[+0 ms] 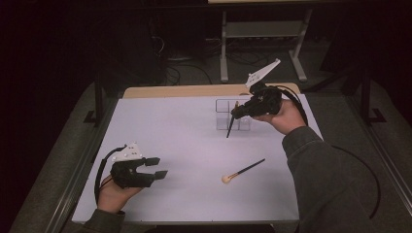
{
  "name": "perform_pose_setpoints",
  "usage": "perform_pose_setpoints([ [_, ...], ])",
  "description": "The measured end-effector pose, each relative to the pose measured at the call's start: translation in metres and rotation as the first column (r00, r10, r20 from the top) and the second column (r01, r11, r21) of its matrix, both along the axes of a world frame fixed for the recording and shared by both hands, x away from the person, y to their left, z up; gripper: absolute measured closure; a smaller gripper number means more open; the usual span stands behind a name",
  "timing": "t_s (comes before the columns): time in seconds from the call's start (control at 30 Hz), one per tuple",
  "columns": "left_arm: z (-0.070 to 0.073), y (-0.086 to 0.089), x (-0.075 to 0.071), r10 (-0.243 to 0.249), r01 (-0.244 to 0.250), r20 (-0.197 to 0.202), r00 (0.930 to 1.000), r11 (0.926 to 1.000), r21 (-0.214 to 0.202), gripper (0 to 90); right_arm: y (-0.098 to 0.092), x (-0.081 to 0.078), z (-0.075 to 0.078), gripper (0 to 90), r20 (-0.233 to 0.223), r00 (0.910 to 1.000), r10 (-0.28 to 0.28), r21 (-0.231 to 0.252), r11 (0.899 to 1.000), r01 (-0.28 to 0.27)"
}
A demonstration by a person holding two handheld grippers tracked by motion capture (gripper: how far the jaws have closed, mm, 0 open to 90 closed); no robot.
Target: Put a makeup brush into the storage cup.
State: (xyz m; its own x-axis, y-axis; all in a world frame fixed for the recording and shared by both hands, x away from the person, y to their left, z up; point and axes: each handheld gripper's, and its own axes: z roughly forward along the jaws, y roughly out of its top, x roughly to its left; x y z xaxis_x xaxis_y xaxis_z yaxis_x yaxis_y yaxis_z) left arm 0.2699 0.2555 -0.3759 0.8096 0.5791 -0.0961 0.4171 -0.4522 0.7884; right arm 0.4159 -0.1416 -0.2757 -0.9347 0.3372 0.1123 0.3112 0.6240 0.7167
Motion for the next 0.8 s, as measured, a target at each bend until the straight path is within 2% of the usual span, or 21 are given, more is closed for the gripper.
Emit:
perform_pose_setpoints([
  [0.43, 0.000, 0.001, 0.001, 0.006, -0.006, 0.003, 1.0000, 0.9999, -0.010, 40.3, -0.004, 0.010, 0.011, 82.8, 0.007, 0.9997, -0.022, -0.006, 1.000, 0.022],
  [0.53, 0.000, 0.000, 0.001, 0.008, -0.007, 0.003, 1.0000, 0.9998, -0.020, 38.7, -0.004, 0.013, 0.012, 82.8, 0.020, 0.9996, -0.017, -0.021, 1.000, 0.018],
  [0.67, 0.001, 0.000, 0.002, -0.001, 0.001, 0.010, 0.9999, 1.0000, -0.007, 37.3, -0.003, 0.017, 0.015, 82.8, 0.028, 0.9994, -0.019, -0.022, 1.000, 0.020],
  [0.8, 0.001, 0.002, 0.002, 0.008, -0.008, 0.007, 0.9999, 0.9998, -0.016, 35.1, -0.001, 0.023, 0.019, 82.8, 0.033, 0.9992, -0.022, -0.024, 0.999, 0.023],
])
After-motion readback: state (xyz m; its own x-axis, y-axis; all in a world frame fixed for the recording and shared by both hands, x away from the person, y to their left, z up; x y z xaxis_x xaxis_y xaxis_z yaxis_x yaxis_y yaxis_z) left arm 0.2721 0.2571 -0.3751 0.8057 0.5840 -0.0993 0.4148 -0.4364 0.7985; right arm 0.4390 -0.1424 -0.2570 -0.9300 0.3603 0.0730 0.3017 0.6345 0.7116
